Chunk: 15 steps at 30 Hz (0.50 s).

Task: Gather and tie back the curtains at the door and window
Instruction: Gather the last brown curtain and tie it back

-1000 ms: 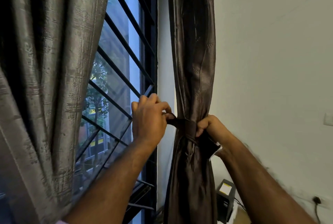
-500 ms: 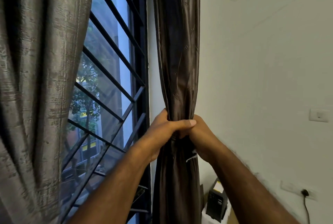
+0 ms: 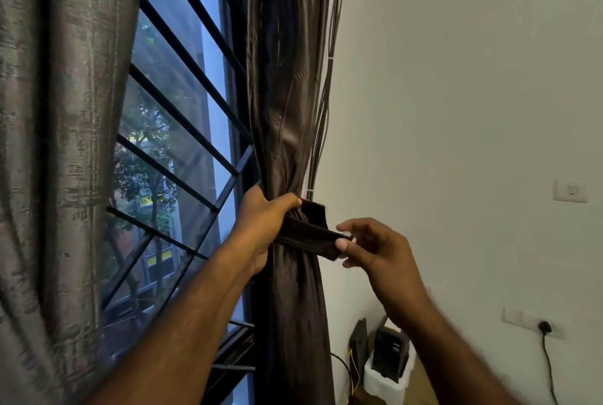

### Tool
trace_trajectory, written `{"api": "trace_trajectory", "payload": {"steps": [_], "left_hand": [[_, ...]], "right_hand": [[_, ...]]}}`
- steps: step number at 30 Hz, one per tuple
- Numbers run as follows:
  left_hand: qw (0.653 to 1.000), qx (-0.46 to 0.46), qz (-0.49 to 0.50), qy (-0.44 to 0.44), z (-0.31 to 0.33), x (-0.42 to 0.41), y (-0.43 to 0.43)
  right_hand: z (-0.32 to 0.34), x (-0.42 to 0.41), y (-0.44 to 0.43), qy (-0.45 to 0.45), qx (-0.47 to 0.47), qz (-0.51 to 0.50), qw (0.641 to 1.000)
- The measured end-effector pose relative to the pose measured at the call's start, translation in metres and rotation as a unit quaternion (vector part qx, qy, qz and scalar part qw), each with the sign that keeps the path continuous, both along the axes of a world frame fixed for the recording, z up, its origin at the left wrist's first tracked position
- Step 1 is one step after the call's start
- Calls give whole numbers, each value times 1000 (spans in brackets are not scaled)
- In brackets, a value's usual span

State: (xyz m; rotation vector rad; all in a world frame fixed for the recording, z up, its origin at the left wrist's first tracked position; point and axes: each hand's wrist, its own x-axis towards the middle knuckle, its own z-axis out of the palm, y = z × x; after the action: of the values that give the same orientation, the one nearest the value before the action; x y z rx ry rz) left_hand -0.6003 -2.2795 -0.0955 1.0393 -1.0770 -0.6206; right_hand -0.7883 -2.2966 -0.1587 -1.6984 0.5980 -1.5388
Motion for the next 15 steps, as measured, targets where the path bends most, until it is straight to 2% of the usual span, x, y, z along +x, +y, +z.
{"api": "trace_trajectory", "payload": {"steps": [4,9,13,15], "left_hand": [[998,14,-58,34,-2,6,-5],[981,-7,-188,51,-6,11,-3],[975,0,-210,72,-7,12,-5],[973,10,-220,71,-7,13,-5]], "right_hand": [[1,0,-3,-36,-5,43,998],[12,2,-5,-7,-95,52,994],[28,11,-5,24,-169,92,981],[38,15,-4,9,-148,126,981]]}}
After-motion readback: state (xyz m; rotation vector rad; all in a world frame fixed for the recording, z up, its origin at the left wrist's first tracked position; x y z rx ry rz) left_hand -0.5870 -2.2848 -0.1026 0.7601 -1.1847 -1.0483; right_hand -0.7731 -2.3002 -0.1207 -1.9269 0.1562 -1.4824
